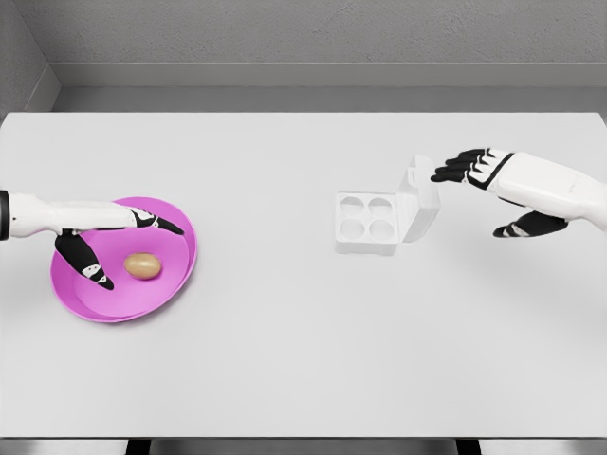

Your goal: Pack egg into the box and close the box lid

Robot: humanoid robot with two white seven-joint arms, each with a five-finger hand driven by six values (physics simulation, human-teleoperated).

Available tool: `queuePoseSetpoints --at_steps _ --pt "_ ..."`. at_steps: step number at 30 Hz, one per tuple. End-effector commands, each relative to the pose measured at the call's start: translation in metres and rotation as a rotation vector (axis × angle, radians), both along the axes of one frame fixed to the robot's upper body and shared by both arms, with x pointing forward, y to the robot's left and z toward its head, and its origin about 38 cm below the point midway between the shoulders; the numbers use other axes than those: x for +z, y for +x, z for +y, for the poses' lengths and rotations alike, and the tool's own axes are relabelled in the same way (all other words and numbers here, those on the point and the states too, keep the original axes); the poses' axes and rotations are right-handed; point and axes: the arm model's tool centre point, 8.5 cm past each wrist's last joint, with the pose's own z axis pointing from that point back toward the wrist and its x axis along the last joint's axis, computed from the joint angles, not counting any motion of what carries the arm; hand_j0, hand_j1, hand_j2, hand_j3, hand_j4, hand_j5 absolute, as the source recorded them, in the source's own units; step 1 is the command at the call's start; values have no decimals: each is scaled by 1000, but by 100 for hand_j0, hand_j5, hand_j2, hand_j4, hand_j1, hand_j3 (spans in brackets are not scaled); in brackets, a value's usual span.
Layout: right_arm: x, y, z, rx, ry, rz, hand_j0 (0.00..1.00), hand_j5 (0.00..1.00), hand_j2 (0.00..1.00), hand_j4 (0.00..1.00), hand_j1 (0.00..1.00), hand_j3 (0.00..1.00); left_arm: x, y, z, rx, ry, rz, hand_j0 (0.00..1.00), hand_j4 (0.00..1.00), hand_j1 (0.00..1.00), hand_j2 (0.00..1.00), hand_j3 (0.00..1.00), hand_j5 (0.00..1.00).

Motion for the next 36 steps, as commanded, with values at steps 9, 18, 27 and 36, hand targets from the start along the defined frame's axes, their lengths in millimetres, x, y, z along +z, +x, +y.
queuePoseSetpoints --at_steps 9,18,27,36 --pt "38 0 -23 -41 20 -9 100 100 100 100 100 100 -1 0 0 3 -5 3 100 100 100 100 100 100" --pt "50 5 -37 -84 21 -37 100 100 100 100 100 100 -6 -1 2 26 -16 0 99 99 99 99 99 99" --pt "39 3 -41 -78 7 46 100 100 100 100 100 100 -4 3 2 30 4 -17 100 100 100 100 100 100" --pt "36 4 -45 -93 7 54 100 100 100 100 100 100 -9 3 6 96 -59 -72 100 100 100 100 100 100"
